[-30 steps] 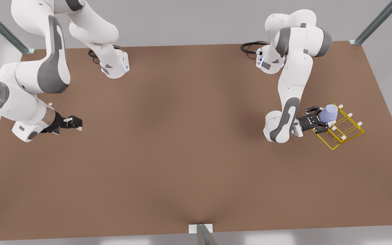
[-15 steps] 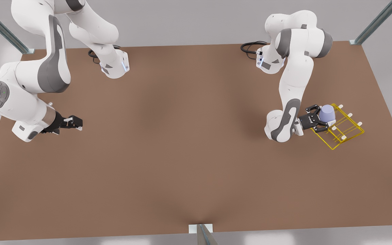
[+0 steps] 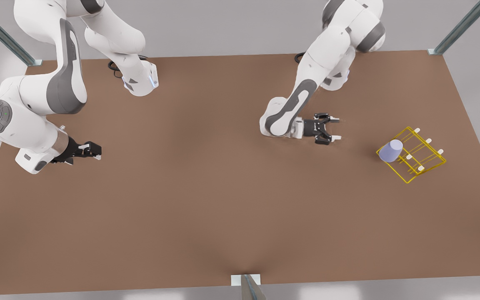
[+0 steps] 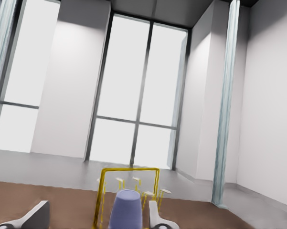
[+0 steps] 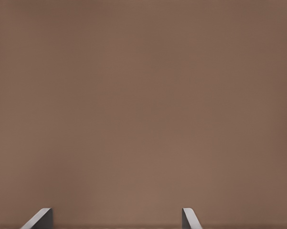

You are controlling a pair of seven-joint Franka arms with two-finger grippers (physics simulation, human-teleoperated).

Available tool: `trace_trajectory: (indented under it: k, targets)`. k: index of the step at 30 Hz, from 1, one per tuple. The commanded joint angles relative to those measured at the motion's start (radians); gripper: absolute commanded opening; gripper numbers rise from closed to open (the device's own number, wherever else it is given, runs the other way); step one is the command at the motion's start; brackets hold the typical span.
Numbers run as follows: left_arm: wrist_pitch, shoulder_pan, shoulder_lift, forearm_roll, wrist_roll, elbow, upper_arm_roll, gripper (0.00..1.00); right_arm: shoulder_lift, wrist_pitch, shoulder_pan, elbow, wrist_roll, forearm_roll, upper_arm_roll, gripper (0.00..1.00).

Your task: Place the cup on the cup holder

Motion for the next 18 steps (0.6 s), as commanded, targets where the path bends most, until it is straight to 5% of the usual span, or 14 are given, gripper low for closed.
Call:
trace_trajectory:
  k: [1, 5, 10, 18]
  targets:
    - [-0.016, 0.059, -0.087, -0.175, 0.009, 0.086, -0.174, 1.0, -0.001, 0.0, 0.0, 0.0, 0.0, 0.001, 0.001, 1.0]
    - [0.05, 0.733, -0.107, -0.264, 0.444, 0.461, -0.904, 1.0, -0.001, 0.0, 0.0, -0.002, 0.0, 0.001, -0.001, 1.0]
    - [0.176, 0.817, -0.043, -0.394, 0.815, 0.647, -0.932, 1.0, -0.001, -0.002, 0.0, 0.001, -0.001, 0.001, 0.001, 1.0]
    - [0.26, 0.547, -0.23, -0.902, 2.455, 0.689, -0.013, 1.0, -0.001, -0.002, 0.0, 0.0, 0.0, 0.001, -0.001, 1.0]
